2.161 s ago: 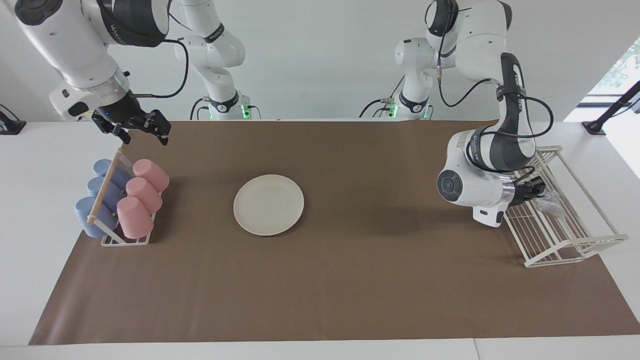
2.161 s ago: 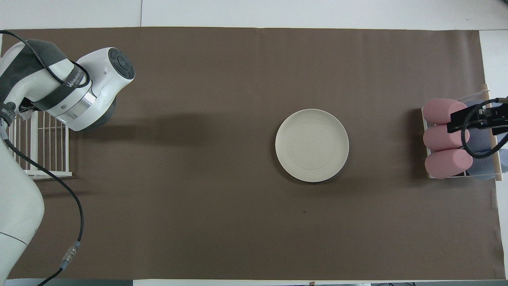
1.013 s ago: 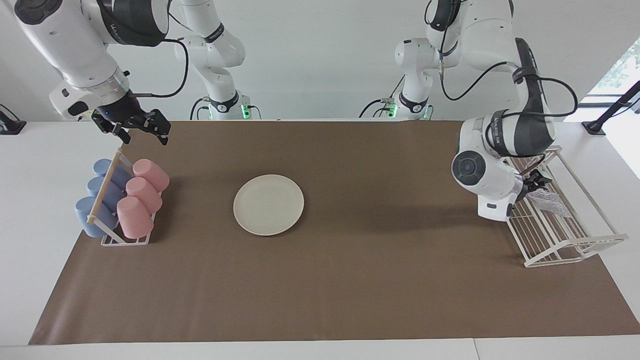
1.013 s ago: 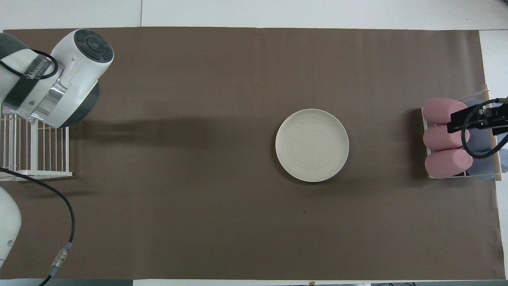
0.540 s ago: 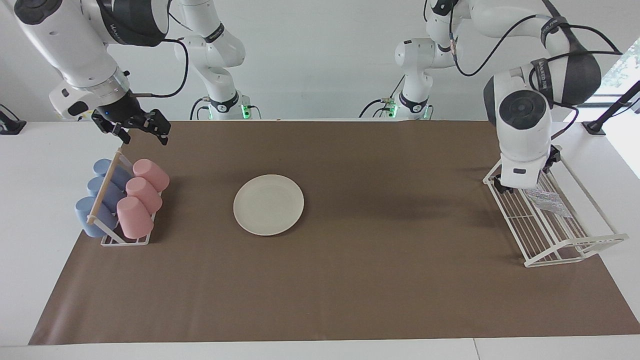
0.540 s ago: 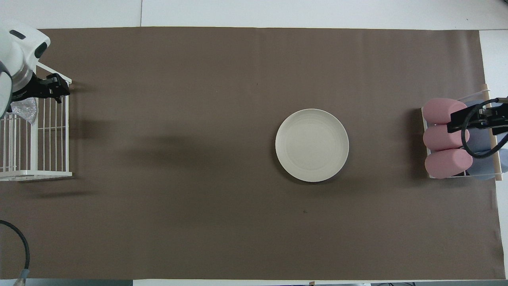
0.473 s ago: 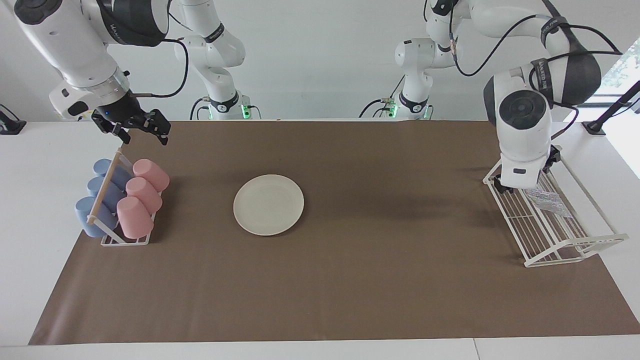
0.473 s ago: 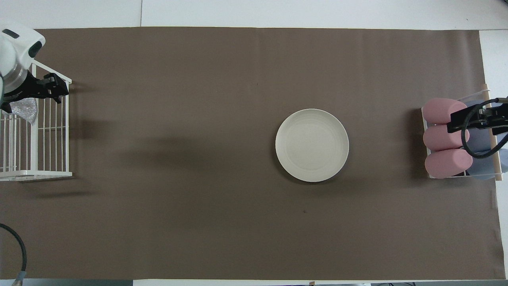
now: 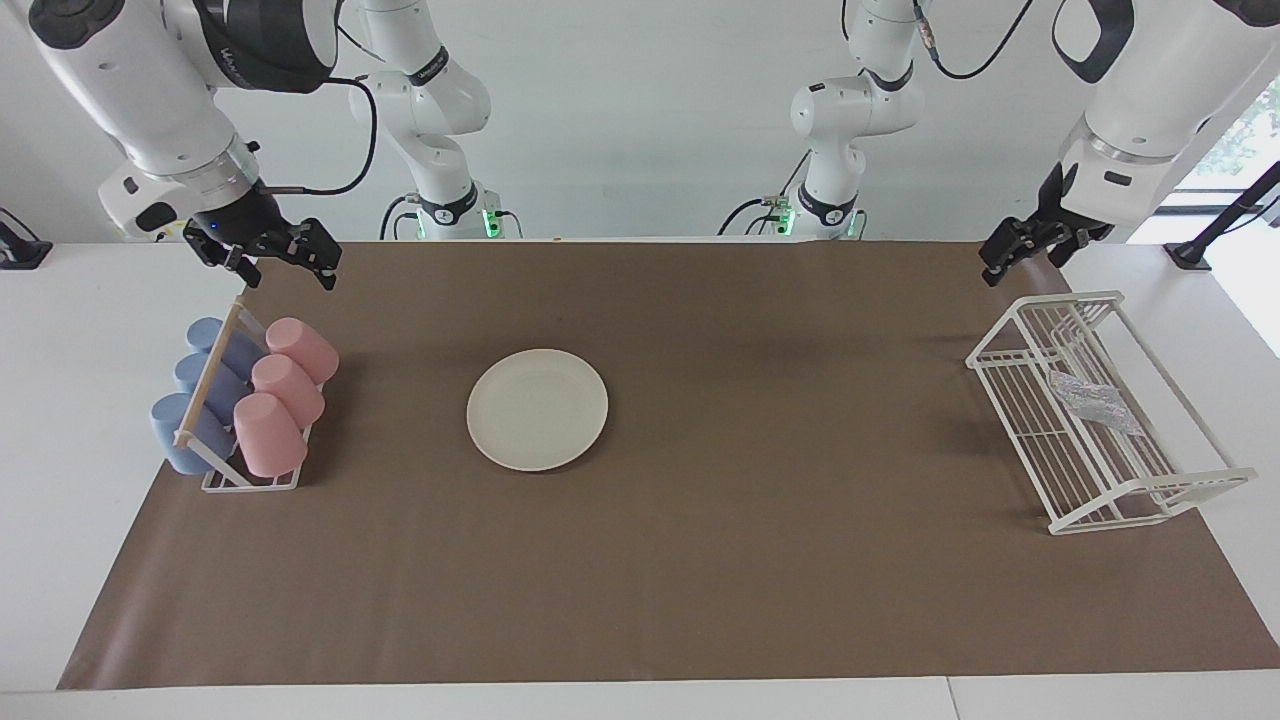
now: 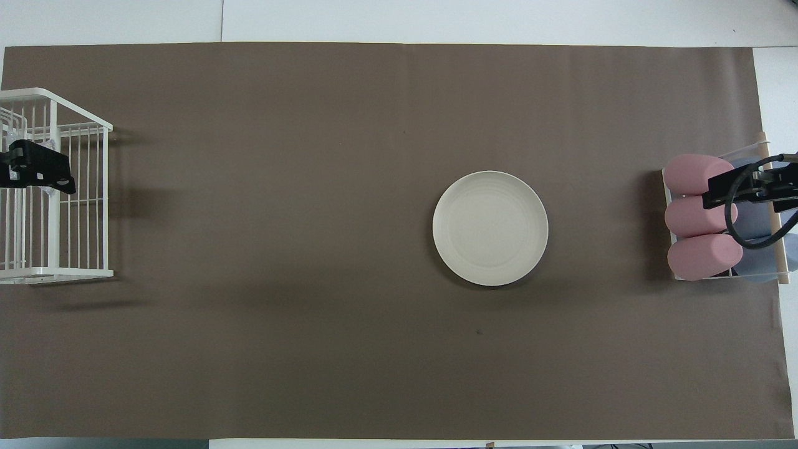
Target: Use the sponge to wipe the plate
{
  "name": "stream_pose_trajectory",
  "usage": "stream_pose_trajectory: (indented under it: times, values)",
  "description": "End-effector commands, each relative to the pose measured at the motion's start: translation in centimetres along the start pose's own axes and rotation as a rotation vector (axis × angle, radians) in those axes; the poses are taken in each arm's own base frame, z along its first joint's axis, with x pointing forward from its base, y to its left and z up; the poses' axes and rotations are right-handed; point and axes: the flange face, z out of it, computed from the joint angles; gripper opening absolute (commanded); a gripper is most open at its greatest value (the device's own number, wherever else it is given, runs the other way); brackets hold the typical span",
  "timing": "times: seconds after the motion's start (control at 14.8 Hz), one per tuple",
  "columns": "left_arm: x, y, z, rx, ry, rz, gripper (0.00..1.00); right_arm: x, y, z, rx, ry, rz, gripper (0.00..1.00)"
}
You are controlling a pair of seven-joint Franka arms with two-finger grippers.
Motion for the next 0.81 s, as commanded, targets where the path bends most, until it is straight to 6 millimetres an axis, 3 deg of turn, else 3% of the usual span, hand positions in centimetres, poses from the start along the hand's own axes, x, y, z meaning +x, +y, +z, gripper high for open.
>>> stream_pose_trajectory:
  times: [0.0,0.41,0.74]
  values:
    - [-1.9,0.0,-0.3,-0.059,-0.042,0.03,1.0,-0.8,-0.1,-0.1,-0.006,0.004,0.013,1.0]
    - [-2.4,0.9,1.9,-0.075,-0.005,0.04,1.0,-0.8,-0.1,-0.1,-0.006,0.004,0.013,1.0]
    - [-2.0,1.0,1.7,-0.079,0.005,0.043,1.0,-0.8,-0.1,0.0,-0.006,0.002,0.013,1.0]
